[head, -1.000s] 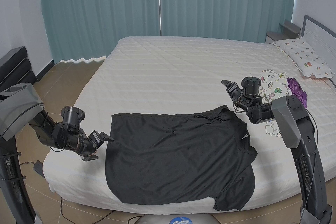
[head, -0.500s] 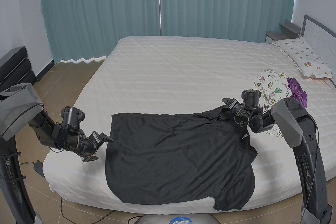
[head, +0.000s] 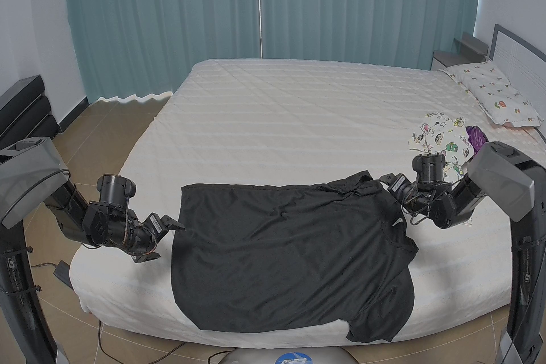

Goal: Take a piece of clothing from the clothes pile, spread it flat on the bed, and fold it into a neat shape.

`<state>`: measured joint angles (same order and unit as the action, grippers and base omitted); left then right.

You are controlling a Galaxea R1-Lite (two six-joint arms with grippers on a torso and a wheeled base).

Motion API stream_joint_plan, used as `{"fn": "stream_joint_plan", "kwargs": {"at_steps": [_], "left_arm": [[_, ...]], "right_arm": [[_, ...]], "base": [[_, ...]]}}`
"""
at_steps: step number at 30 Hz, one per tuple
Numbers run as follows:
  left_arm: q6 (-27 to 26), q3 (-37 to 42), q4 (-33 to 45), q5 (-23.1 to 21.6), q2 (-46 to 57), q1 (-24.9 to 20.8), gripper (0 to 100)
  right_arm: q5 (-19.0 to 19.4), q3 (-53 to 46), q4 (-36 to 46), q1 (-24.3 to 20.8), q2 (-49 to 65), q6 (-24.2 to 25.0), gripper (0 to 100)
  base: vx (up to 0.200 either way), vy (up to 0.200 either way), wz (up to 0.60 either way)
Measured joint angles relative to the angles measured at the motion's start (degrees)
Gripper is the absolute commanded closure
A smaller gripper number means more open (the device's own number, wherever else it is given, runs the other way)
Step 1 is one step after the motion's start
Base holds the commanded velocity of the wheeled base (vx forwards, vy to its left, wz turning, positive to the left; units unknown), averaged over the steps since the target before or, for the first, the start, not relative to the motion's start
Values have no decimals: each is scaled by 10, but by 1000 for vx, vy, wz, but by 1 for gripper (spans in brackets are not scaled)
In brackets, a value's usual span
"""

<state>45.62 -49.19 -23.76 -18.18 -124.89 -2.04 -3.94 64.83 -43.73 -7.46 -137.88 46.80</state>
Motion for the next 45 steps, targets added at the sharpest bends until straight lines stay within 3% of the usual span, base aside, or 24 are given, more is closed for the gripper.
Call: {"fn": "stream_joint_plan", "kwargs": {"at_steps": [10, 14, 19, 24, 31, 37, 45], "left_arm": [[2, 3, -5, 0, 1, 0, 0], [-1, 9, -6, 1, 3, 0, 0], [-2, 12, -6, 1, 3, 1, 0], [-3, 13, -7, 1, 3, 1, 0], [-3, 13, -13, 1, 3, 0, 0], [-3, 16, -26, 1, 2, 0, 0], [-1, 20, -30, 1, 2, -1, 0]], "right_arm": [[-3, -248, -173, -26, 81, -11, 0], [7, -276, -180, -36, 97, -37, 0], [49, -278, -180, -11, 100, -82, 0], [76, -237, -155, 15, 92, -106, 0], [96, -108, -47, 32, 57, -136, 0], [101, 3, 17, 45, -9, -206, 0], [92, 133, 60, 57, -101, -222, 0]], "base": [[0, 0, 0], [0, 0, 0], [0, 0, 0], [0, 0, 0], [0, 0, 0], [0, 0, 0], [0, 0, 0]]}}
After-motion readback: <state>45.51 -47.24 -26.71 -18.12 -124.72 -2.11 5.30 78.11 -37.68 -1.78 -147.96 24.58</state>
